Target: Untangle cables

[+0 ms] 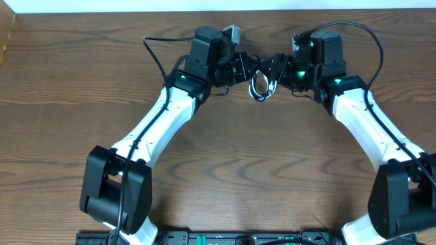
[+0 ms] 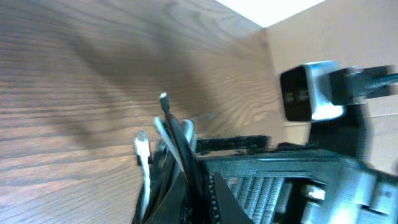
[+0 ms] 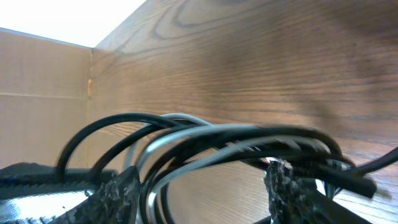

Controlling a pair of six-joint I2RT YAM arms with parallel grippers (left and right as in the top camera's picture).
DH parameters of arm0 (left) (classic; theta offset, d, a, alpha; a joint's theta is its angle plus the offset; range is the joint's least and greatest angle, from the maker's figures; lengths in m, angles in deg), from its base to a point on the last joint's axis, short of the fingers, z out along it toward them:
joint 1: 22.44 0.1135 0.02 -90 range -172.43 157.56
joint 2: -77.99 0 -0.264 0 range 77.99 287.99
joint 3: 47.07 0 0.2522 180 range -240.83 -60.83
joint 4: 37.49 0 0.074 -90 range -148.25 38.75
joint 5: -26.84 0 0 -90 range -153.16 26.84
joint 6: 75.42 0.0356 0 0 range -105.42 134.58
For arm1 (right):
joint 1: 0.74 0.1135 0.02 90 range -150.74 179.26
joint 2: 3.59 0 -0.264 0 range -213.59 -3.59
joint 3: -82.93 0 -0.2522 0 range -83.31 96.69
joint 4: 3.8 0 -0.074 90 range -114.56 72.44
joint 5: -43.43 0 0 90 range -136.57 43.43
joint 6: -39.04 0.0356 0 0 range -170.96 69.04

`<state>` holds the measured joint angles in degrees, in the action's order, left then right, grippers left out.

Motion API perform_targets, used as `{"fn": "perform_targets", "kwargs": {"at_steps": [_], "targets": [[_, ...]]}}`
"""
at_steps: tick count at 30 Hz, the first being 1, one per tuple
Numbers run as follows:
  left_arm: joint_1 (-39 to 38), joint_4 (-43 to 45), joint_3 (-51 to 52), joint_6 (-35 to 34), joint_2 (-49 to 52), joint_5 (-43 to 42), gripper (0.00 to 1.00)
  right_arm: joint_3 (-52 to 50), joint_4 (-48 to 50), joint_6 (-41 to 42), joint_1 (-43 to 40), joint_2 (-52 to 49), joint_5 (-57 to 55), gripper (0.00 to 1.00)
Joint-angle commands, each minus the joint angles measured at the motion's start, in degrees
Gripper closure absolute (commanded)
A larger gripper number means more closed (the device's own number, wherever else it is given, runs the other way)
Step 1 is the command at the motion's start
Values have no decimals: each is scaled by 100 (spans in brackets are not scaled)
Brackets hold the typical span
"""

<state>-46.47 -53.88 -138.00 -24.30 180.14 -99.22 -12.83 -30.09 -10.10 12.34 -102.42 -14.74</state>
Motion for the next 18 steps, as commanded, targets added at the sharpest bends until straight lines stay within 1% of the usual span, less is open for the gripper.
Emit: {"fn": "perform_targets", "kwargs": {"at_steps": [1, 4, 6, 8, 11, 13, 18], "targets": [[-105, 286, -28, -367, -31, -820, 93, 81, 164, 391, 166, -315, 330, 41], [-90, 542, -28, -525, -37, -1016, 93, 81, 254, 389, 164, -452, 295, 43], [-72, 841, -28, -634, -37, -1241, 93, 81, 275, 391, 160, -568, 212, 44], [-39, 1344, -33, -866, -48, -1541, 93, 79, 293, 389, 142, -730, 103, 45], [26, 1764, -33, -1099, -109, -1720, 93, 81, 385, 391, 120, -949, 66, 46], [133, 1989, -33, -1139, -249, -1797, 93, 79, 442, 439, 68, -1137, 68, 47], [380, 2188, -33, -1137, -599, -1880, 93, 81, 444, 455, -57, -1473, 70, 47]]}}
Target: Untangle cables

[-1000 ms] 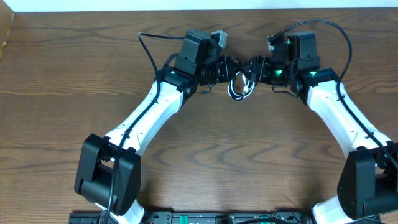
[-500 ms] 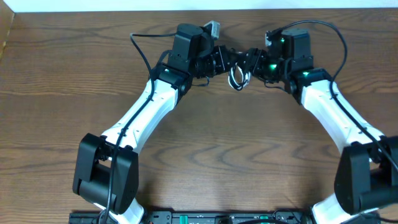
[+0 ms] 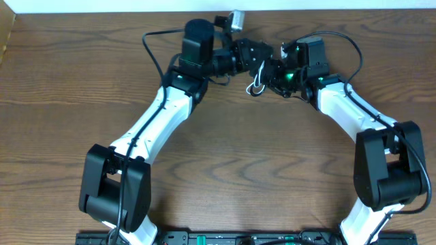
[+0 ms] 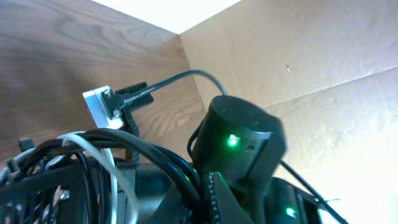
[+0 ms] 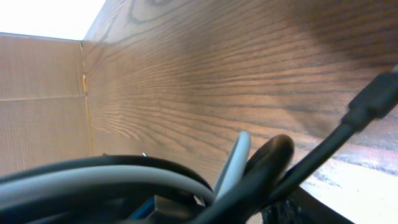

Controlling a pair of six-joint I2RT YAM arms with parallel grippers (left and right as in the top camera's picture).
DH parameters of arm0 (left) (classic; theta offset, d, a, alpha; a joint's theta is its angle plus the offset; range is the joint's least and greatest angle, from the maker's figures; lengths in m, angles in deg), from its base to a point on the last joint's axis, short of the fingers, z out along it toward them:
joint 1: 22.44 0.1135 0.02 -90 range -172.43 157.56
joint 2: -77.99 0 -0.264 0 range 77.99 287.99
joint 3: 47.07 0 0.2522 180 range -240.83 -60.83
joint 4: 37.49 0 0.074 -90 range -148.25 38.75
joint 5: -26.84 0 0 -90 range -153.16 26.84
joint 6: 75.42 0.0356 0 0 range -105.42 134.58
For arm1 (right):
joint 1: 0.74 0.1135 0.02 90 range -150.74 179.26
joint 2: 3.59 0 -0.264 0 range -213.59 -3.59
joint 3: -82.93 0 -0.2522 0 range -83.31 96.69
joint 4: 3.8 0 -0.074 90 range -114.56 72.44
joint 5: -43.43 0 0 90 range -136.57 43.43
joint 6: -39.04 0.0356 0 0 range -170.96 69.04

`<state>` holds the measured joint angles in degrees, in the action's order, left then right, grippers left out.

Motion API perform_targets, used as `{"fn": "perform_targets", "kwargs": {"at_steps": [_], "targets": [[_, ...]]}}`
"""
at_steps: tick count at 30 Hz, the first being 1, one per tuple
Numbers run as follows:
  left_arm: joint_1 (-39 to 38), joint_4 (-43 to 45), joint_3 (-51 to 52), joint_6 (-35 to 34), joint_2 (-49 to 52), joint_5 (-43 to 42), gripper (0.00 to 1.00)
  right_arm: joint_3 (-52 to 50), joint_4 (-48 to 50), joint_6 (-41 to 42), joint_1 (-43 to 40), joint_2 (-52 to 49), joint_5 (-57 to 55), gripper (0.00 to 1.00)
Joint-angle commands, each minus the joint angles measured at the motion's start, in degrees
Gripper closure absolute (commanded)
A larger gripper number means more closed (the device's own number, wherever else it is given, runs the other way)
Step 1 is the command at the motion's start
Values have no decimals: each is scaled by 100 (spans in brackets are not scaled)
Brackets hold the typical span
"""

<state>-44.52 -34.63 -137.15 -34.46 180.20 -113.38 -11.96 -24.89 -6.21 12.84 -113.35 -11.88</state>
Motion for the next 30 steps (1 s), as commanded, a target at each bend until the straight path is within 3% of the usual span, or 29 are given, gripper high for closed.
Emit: {"fn": "perform_targets", "kwargs": {"at_steps": [1, 15, 19, 22, 25, 30], "targets": [[245, 262, -118, -116, -680, -463, 93, -7, -83, 63, -122, -437, -219, 47], [1257, 341, -118, -72, -1370, -466, 93, -9, -933, -638, -323, -758, -796, 49], [1416, 291, -118, 997, -1436, -433, 92, -9, -1233, -863, -426, -758, -951, 49], [1412, -490, -118, 1364, -1440, 151, 92, -9, -1399, -955, -509, -758, -1043, 49], [1298, -1899, -118, 2100, -1440, 1429, 92, -9, -1567, -1088, -570, -758, -1213, 50], [1117, -2859, -116, 2682, -1436, 2286, 92, -4, -1685, -1488, -632, -748, -1152, 50]]}}
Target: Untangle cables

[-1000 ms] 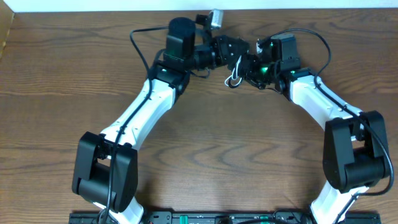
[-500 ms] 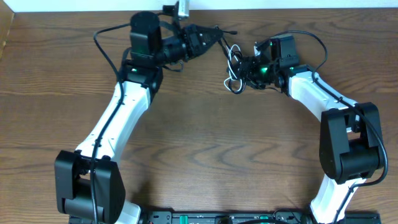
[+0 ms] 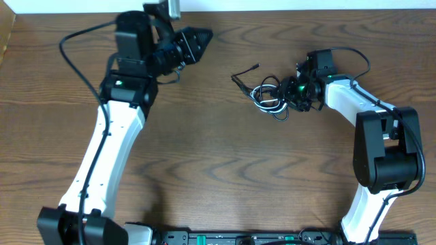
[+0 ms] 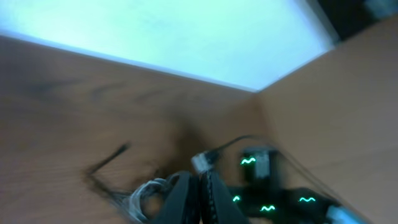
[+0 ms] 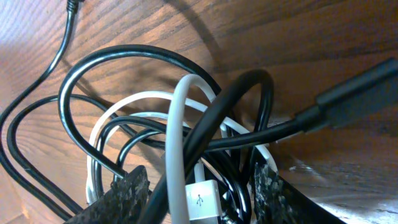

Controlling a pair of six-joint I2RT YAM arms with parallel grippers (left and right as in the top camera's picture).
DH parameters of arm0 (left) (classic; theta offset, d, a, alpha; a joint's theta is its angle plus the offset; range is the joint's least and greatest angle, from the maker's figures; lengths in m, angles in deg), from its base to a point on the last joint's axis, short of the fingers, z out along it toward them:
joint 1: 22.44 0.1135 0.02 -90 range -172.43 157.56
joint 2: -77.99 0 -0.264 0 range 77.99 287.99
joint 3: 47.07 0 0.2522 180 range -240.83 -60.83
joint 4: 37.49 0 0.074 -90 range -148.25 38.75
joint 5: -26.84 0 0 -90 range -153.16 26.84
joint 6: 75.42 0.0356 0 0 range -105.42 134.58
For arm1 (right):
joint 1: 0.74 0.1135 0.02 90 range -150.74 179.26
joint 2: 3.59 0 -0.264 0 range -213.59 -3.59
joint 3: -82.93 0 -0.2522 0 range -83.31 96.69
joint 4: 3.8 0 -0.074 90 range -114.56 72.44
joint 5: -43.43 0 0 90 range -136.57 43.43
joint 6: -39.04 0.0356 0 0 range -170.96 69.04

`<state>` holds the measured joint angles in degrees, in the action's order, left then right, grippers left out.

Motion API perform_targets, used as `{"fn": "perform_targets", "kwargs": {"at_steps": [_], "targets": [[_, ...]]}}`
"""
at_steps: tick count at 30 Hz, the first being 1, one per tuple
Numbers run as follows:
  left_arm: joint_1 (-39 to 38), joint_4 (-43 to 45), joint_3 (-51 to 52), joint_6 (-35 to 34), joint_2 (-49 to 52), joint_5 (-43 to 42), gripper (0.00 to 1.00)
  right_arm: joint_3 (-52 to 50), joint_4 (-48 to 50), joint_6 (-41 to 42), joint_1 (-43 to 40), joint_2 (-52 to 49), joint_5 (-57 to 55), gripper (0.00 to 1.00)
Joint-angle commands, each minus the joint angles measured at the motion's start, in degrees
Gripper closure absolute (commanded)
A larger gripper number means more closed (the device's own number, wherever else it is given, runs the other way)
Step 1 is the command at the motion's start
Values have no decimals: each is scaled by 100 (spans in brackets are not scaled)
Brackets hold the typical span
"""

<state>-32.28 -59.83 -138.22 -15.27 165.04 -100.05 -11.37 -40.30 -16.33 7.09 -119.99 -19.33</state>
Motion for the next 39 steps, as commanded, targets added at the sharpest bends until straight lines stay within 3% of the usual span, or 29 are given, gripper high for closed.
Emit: {"fn": "perform_targets", "kwargs": {"at_steps": [1, 10, 16, 18, 22, 27, 34, 39], "targets": [[-142, -459, -9, 778, 96, 953, 93, -63, -160, -581, -57, -68, -365, 50], [-699, -1196, -7, 1174, 470, 955, 93, -59, -415, -1014, -160, 841, -66, 56], [-1029, -1150, -7, 1204, 782, 955, 92, -59, -564, -1204, -234, 1893, 225, 82], [-1067, -1150, -7, 1202, 820, 955, 92, -59, -601, -1204, -232, 2050, 223, 79], [-1115, -1152, -7, 1204, 960, 953, 92, -59, -815, -1196, -264, 2234, -225, 63], [-1290, -1093, -7, 1202, 1364, 951, 91, -59, -1008, -1147, -479, 2232, -468, 59], [-1705, -837, -7, 1185, 1976, 1012, 70, -59, -1097, -1156, -708, 2232, -466, 55], [-1827, -1410, -4, -765, 2264, 2470, 67, -59, -1154, -1158, -710, 2232, -470, 54]]}}
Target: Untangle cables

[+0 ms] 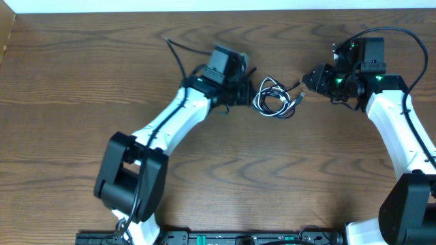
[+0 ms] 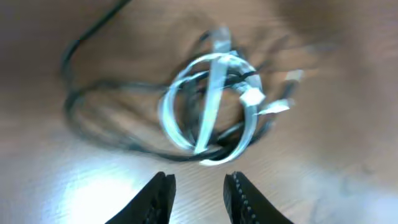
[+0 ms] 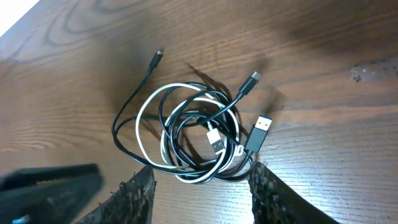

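Observation:
A tangled bundle of black and white cables lies on the wooden table, with its USB plugs sticking out on the right. My left gripper stands open just left of the bundle. In the left wrist view, the bundle is ahead of the left gripper, whose fingers are empty. My right gripper is open a little to the right of the bundle. In the right wrist view, the coil sits just beyond the right gripper, and nothing is between its fingers.
The table's back edge runs along the top of the overhead view. A cardboard wall stands at the far left. The left arm's own black cable loops over the table behind it.
My left gripper was shut and far off at the back left; now it is open beside the bundle's left side. My right gripper's fingers were around the cables; now it is farther right, clear of them.
Both grippers first met at the bundle near the back of the table, and were still together there shortly after. Then the left arm was away at the back left while the right gripper stayed at the cables. Now the bundle lies free between two open grippers.

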Controlling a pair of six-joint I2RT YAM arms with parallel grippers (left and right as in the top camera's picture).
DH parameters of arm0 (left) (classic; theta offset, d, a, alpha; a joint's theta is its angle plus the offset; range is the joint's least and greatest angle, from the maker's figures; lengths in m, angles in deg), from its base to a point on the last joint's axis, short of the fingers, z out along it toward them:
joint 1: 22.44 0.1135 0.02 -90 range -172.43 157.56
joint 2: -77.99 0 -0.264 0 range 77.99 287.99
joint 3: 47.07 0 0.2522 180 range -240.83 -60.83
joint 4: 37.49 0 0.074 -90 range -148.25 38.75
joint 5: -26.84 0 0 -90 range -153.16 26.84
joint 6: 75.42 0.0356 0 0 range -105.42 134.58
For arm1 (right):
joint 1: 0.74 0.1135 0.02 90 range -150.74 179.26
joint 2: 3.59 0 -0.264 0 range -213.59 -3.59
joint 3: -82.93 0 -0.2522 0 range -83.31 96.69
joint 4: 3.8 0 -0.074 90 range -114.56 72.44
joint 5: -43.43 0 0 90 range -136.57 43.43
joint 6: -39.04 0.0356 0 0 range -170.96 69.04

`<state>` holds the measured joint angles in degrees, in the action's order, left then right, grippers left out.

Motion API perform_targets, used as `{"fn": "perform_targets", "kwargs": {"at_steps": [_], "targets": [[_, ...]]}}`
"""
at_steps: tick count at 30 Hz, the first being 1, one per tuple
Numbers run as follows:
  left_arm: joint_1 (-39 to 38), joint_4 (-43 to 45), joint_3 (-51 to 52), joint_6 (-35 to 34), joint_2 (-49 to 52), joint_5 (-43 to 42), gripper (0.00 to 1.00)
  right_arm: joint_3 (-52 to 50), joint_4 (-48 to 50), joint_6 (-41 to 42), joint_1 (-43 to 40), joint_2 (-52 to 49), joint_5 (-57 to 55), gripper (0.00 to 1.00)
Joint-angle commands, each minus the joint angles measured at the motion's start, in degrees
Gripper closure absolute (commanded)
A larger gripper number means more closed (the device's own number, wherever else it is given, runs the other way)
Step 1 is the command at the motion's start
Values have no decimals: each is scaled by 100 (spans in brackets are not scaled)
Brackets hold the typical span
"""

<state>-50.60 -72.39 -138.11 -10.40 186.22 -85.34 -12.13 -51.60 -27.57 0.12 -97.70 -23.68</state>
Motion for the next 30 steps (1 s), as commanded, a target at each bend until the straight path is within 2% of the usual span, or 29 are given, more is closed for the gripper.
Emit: {"fn": "perform_targets", "kwargs": {"at_steps": [1, 2, 6, 11, 13, 14, 15, 16, 17, 20, 23, 27, 30], "targets": [[4, -151, -15, -1458, 197, 1071, 66, 17, -28, -35, -13, 2, -35, 54], [4, -11, -13, -1895, 350, 1134, 60, 17, -28, -37, -13, 2, -42, 53], [-31, 435, -13, -2247, 715, 1123, 47, 17, -24, -39, -13, 2, -103, 52], [-129, 765, -13, -2640, 1099, 1106, 46, 17, -98, -125, -11, 2, -160, 52], [-153, 846, -13, -2638, 1152, 1113, 49, 17, -111, -125, -11, 2, -160, 51], [-155, 866, -13, -2634, 1158, 1139, 54, 17, -109, -125, -11, 2, -162, 51], [-155, 887, -13, -2634, 1156, 1154, 66, 17, -107, -125, -11, 2, -162, 51], [-142, 927, -15, -2605, 1156, 1165, 90, 17, -105, -125, -11, 2, -162, 51], [-125, 981, -17, -2535, 1154, 1169, 92, 17, -103, -125, -11, 2, -162, 51], [-48, 1099, -22, -2131, 999, 905, 93, 17, -55, -120, 7, 2, -155, 50], [11, 1298, -22, -1296, 597, 234, 93, 17, 138, -122, 79, 2, -48, 49], [0, 1327, -22, -208, -249, -264, 92, 17, 564, -186, 284, 2, 319, 50], [-31, 1309, -22, -11, -715, -444, 93, 17, 804, -181, 455, 2, 457, 50]]}}
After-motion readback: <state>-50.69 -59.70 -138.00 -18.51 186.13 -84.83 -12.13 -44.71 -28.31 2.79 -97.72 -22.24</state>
